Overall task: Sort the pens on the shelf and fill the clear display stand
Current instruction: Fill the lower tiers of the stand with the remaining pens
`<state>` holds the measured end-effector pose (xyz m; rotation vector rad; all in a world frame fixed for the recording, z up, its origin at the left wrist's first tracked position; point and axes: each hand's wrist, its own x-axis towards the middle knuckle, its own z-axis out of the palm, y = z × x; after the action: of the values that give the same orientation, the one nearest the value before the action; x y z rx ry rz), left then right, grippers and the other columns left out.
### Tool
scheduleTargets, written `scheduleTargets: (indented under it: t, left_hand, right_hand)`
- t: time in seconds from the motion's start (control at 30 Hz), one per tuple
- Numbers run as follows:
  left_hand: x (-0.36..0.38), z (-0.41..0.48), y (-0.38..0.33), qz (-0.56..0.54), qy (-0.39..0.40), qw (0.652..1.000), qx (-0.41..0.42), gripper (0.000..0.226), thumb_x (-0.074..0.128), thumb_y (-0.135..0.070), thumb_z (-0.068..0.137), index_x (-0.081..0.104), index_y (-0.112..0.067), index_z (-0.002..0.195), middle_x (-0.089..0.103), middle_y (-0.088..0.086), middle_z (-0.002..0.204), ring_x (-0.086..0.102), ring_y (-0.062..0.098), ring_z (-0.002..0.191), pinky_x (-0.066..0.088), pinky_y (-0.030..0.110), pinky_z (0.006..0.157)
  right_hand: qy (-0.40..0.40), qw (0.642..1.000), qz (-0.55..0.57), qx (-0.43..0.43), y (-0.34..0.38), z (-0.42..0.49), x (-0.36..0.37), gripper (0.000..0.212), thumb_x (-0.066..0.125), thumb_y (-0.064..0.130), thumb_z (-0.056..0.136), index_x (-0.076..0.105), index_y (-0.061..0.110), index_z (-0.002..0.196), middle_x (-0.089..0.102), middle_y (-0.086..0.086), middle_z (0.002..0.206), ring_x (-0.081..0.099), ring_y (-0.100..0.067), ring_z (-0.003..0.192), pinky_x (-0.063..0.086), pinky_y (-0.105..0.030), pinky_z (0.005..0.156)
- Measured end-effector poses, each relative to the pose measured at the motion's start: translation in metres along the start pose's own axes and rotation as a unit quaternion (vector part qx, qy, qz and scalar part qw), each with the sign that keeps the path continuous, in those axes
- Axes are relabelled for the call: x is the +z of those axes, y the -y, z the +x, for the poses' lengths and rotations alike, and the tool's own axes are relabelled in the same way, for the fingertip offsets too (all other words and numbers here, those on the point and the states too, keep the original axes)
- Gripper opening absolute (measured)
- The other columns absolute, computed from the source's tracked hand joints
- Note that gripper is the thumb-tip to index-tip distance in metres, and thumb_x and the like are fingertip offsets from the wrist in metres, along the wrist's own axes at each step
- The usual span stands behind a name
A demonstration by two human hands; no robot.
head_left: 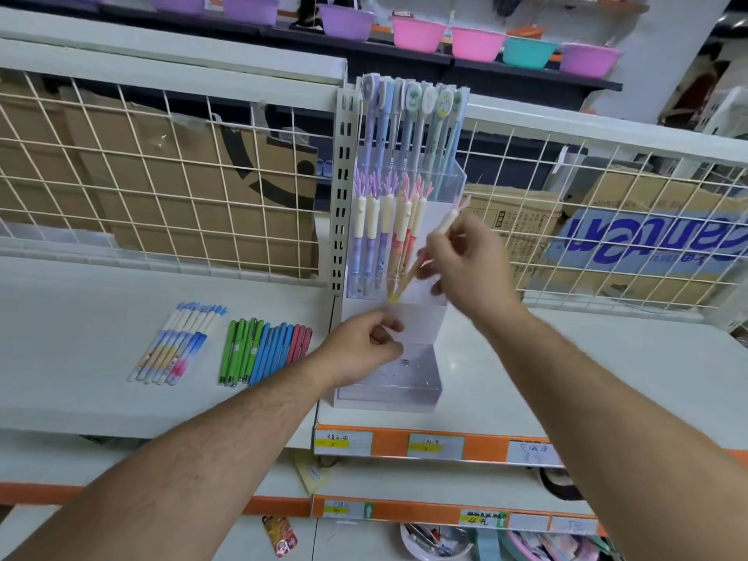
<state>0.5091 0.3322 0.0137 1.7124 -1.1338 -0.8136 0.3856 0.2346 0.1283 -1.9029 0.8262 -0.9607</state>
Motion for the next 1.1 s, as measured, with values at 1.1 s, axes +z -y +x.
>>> scheduleTargets:
  t: [1.1]
  left_hand:
    - [0.008,0.008,-0.007,0.435,0.031,0.899,0.048,0.031,0.064,-0.032,0.092,0.062,-0.025,0.122,0.056,-0.001,0.121,0.049,0.02,0.115,0.048,0.033,0.09]
  right_hand:
    - [0.016,0.974,-0.22,-0.048,-0.012,0.026,0.014,0.015,0.069,0.023,0.093,0.058,0.015,0.1,0.065,0.003,0.08,0.069,-0.021,0.077,0.059,-0.04,0.067]
